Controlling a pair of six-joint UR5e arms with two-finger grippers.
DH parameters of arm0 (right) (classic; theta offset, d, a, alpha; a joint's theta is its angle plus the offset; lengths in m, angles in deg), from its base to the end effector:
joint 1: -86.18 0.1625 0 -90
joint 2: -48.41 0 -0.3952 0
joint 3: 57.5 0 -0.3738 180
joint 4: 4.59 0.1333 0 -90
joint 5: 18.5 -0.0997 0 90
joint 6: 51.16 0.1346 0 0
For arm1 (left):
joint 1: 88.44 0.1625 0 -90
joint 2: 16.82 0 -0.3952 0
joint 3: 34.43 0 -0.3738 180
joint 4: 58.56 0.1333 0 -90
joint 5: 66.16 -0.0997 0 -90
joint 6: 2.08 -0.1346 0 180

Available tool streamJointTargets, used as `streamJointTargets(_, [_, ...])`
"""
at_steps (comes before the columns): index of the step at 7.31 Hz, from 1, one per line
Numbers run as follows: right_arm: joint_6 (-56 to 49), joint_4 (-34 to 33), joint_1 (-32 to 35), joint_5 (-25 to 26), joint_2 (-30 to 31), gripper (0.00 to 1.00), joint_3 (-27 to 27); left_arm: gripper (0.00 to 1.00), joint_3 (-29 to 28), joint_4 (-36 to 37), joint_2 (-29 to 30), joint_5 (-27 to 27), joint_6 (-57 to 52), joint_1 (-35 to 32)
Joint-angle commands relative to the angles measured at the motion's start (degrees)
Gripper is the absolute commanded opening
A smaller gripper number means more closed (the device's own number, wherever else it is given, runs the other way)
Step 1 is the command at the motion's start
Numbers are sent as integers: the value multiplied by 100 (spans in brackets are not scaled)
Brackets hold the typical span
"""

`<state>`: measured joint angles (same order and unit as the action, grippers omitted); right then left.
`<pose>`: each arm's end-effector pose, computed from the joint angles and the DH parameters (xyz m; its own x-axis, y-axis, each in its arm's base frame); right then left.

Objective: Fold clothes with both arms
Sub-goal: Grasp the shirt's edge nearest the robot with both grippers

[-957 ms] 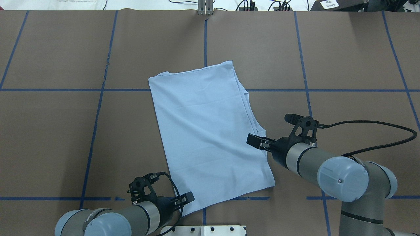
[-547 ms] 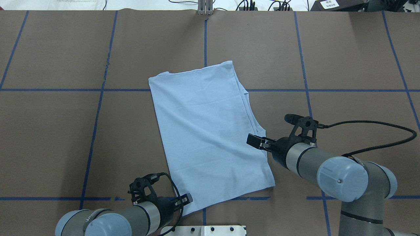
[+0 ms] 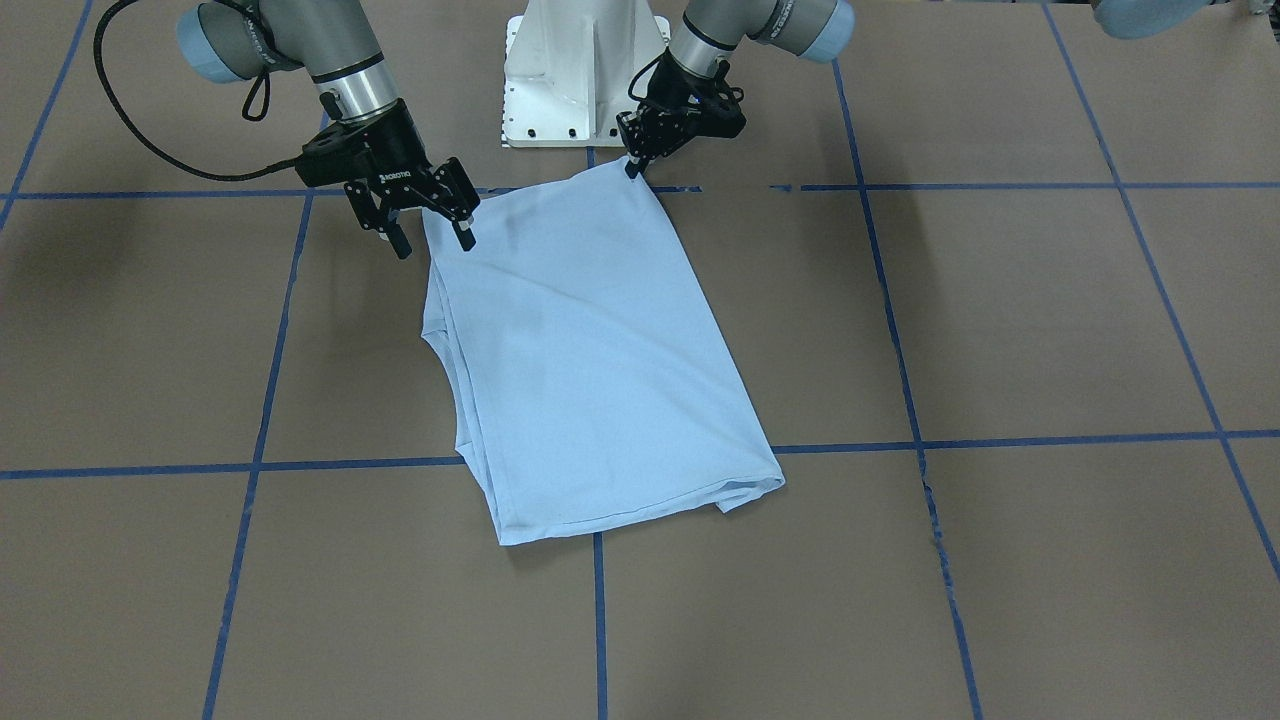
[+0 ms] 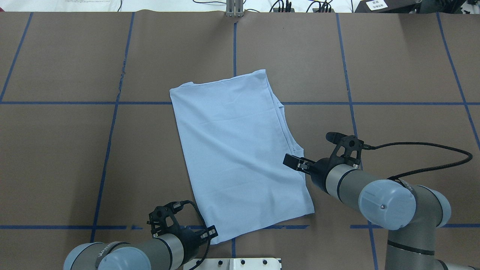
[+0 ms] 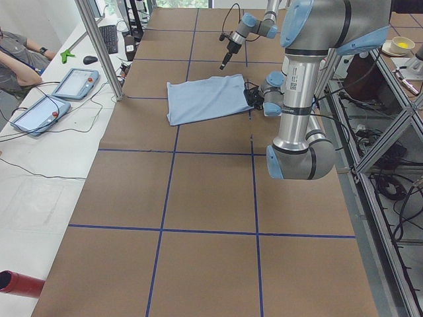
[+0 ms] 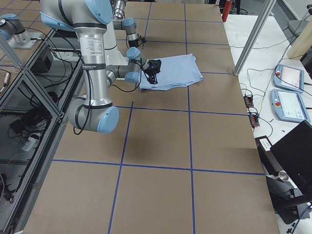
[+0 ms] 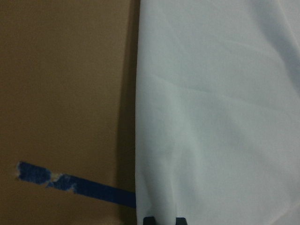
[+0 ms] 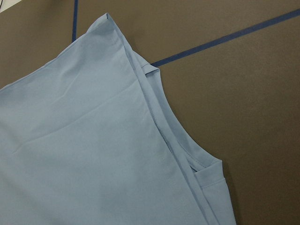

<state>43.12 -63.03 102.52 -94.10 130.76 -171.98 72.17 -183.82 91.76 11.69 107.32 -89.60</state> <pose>-0.4619 -0.3092 0.3238 0.3878 0.1890 0.9021 -0.5168 0.8550 0.0430 0.5854 -0.1735 0.2718 0.2433 -0.3297 -0.9122 0.3169 0.9159 -0.2465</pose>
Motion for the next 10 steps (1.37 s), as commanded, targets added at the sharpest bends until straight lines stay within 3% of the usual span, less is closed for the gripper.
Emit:
streamJointTargets(1, [1121,-471,-182,1,9,91,-56,0,10,1,5,2,-16,11])
streamJointTargets(2, [1536,-788,-366,27,-9,87,-170,0,1,1,-4,2,-16,2])
streamJointTargets(6, [2146,-2230,-1052,353,-342,89,-180,0,1,-8,5,2,-16,2])
streamJointTargets(10, [2252,-2339,-1282,493,-369,89,-84,0,10,-8,-4,2,-16,2])
